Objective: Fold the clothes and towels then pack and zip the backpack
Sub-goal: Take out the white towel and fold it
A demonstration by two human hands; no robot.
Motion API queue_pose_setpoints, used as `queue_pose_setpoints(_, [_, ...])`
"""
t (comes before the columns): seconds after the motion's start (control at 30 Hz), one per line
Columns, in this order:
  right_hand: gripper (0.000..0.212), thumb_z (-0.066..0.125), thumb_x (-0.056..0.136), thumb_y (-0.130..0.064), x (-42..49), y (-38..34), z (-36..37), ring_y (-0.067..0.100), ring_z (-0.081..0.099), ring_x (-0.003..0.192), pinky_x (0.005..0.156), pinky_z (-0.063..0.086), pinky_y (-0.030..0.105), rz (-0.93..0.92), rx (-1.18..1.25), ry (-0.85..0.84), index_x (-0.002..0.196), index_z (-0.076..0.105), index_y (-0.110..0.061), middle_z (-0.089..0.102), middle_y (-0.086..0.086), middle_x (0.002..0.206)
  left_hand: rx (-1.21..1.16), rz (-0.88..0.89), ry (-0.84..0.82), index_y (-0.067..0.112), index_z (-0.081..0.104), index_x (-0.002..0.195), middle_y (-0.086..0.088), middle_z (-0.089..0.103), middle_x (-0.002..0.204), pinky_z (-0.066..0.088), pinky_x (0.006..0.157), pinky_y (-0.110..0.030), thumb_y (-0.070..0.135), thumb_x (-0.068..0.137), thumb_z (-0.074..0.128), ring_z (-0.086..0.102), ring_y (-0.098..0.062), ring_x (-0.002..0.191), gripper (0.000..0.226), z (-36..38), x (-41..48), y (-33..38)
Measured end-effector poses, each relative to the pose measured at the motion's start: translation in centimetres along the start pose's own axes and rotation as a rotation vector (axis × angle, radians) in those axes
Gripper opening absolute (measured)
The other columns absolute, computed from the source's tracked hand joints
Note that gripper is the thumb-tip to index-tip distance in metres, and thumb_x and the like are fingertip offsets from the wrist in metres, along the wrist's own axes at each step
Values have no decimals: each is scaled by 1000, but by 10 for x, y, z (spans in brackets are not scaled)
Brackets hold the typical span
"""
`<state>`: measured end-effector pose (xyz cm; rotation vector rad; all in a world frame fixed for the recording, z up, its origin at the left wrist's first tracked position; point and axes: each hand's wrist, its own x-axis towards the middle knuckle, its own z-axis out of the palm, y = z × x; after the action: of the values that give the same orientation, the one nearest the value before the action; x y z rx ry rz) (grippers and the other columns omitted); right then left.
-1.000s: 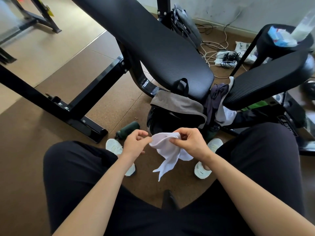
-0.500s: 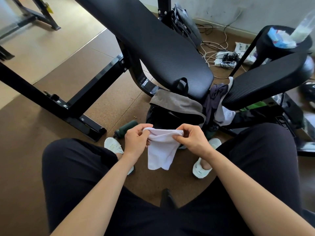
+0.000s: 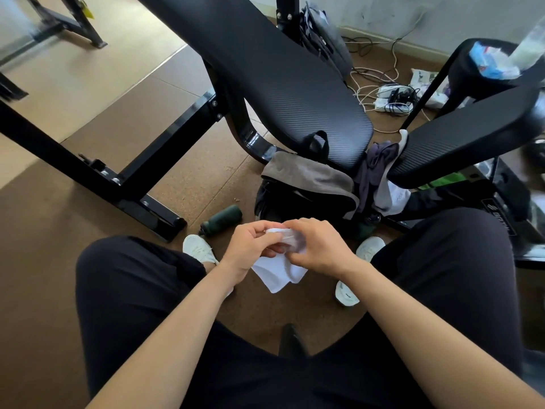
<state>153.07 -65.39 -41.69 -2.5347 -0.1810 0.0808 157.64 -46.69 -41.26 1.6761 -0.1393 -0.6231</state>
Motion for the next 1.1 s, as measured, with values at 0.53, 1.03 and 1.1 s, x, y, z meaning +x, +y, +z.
queue_pose_setpoints(0.53, [18, 46, 93, -11, 3, -3, -12, 20, 51, 75, 71, 42, 42, 85, 250, -39, 76, 46, -16, 51, 1, 78, 1, 111, 39, 20, 74, 116, 0, 59, 85, 50, 76, -20, 15, 75, 68, 57, -10, 82, 42, -22, 5, -4])
queue_pose_setpoints(1.03, [31, 77, 88, -22, -16, 10, -66, 15, 61, 60, 56, 48, 25, 290, 1024, 58, 76, 62, 2, 63, 5, 67, 96, -747, -282, 22, 62, 134, -10, 67, 131, 55, 102, -47, 47, 94, 61, 66, -24, 116, 48, 7, 34, -93])
queue_pose_setpoints(1.1, [32, 81, 84, -32, -18, 20, -74, 20, 67, 64, 58, 54, 29, 319, 1096, 66, 85, 68, -2, 70, 8, 74, -143, -805, -284, 16, 61, 137, -9, 66, 136, 46, 111, -47, 48, 90, 64, 61, -28, 127, 56, 7, 37, -94])
